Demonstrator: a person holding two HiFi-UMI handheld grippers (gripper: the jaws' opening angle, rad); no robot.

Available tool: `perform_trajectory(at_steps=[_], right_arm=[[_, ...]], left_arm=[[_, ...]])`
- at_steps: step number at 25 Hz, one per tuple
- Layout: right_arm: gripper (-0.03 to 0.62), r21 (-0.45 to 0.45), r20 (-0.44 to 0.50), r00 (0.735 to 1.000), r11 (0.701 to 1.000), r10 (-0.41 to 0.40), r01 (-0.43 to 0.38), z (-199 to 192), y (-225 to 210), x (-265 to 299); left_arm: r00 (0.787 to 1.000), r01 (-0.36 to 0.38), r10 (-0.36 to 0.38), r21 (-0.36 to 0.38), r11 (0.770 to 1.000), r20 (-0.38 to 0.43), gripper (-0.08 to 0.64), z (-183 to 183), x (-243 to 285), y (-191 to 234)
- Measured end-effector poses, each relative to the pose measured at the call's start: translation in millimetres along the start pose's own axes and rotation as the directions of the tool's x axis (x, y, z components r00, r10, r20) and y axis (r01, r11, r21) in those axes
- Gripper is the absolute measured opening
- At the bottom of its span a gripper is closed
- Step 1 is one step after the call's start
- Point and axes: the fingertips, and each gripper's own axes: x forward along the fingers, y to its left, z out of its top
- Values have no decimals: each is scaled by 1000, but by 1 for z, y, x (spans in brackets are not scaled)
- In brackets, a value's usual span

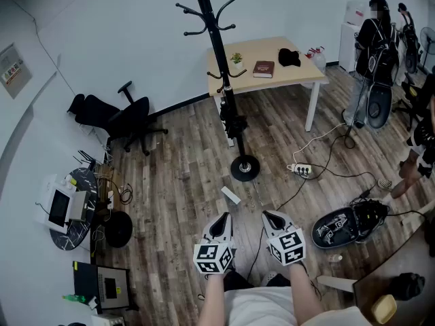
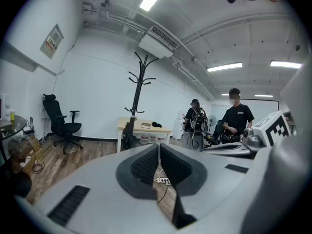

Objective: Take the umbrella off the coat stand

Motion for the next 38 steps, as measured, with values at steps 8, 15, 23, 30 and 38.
perform_trajectory(at_steps=[8, 15, 23, 30, 38], right_arm=[[8, -5, 26, 1000, 1000, -1, 1, 13, -3, 6], [9, 23, 100, 993, 998, -67, 65, 35, -18, 17], [193, 88, 53, 999, 996, -9, 4, 32, -21, 54], [232, 84, 14, 999, 995, -47, 46, 48, -29, 99], [230, 48, 8, 992, 991, -129, 128, 74, -38, 157]], left_arm=[[1000, 1, -1, 31, 1000, 6, 26, 8, -3, 2], [1000, 13, -13, 24, 1000, 5, 29, 17, -1, 21], [999, 29, -30, 35, 999, 37, 138, 36, 22, 51], [997, 52, -53, 16, 999, 51, 158, 53, 56, 103], [996, 82, -81, -11, 997, 21, 158, 64, 93, 176]])
